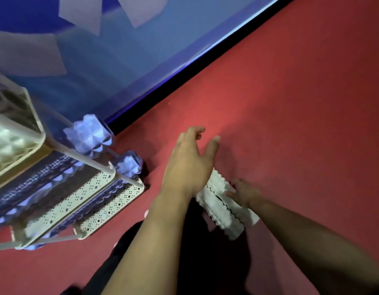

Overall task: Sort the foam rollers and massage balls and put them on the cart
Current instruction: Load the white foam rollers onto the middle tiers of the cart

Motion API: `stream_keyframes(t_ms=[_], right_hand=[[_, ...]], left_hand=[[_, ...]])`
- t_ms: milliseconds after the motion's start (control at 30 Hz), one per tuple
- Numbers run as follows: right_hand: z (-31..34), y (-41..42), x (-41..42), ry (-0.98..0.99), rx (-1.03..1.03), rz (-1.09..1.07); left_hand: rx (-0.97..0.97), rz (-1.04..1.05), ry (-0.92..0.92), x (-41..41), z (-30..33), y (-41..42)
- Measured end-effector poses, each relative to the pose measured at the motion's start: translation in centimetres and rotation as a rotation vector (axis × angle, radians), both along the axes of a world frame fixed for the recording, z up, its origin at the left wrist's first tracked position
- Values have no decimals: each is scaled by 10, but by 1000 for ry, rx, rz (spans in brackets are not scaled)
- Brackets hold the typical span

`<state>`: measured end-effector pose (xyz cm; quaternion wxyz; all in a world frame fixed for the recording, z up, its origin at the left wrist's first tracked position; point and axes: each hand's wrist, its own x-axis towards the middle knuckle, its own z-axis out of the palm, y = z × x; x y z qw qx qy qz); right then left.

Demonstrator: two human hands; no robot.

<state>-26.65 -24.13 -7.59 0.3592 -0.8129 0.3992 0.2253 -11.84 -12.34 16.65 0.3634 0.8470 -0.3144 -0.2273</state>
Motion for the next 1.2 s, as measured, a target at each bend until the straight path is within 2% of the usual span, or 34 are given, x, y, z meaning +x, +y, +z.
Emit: stream_keyframes(t_ms=[200,467,600,767,933,1100,1200], right_hand=[[-55,11,12,127,83,-101],[-84,11,11,76,196,-303],[-86,21,6,115,94,-269],[-70,23,3,86,-56,-376],[-26,23,6,-309,208,-651],[58,39,22,-625,282,-735],[131,55,25,-807,346,-692]], left_hand=[[2,-10,-11,12,0,-13],[-24,0,5,14,1,-20],[-24,11,0,18,1,-19],[-9,26,14,22,-2,-13],[-15,42,40,24,-7,-9],[-56,91,170,22,-10,3],[-147,181,268,15,5,25]])
